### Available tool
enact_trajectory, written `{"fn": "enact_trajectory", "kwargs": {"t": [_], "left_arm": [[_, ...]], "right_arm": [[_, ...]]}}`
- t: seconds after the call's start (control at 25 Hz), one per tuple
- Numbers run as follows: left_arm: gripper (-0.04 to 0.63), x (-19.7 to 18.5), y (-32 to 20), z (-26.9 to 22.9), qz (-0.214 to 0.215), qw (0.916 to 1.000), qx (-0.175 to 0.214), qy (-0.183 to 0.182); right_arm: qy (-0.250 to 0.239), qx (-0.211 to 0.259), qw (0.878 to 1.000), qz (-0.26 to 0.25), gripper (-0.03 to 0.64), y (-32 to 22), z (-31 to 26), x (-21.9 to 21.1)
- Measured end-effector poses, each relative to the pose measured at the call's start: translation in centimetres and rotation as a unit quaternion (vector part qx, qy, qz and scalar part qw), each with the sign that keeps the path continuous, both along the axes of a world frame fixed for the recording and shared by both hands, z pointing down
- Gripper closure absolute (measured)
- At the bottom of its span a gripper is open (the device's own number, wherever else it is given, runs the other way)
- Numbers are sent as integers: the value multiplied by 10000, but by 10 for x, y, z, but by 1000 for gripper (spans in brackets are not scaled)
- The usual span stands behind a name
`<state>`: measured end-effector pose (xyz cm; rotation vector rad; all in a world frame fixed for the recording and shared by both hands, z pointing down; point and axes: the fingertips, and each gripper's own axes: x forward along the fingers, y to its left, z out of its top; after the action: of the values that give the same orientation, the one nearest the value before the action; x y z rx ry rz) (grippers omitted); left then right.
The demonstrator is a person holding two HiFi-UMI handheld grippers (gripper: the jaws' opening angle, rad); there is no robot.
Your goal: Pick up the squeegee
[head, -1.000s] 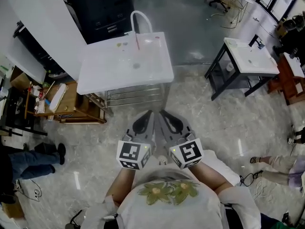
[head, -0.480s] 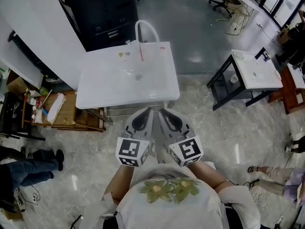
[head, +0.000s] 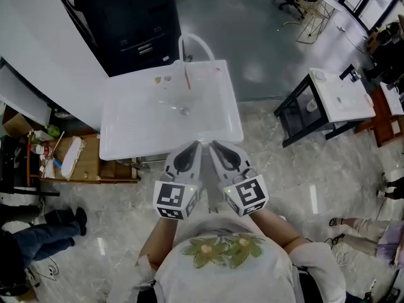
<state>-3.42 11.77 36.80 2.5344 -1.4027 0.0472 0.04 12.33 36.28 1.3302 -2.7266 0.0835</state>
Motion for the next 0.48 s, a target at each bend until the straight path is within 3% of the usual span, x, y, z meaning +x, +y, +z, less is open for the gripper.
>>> {"fn": "enact_trajectory", "kwargs": {"t": [0.48], "left_arm": [[583,-14,-43,22,21,9998,-212,32]], "right_arm": [[120,-127,9998,14,584,-50,19,-9]]}}
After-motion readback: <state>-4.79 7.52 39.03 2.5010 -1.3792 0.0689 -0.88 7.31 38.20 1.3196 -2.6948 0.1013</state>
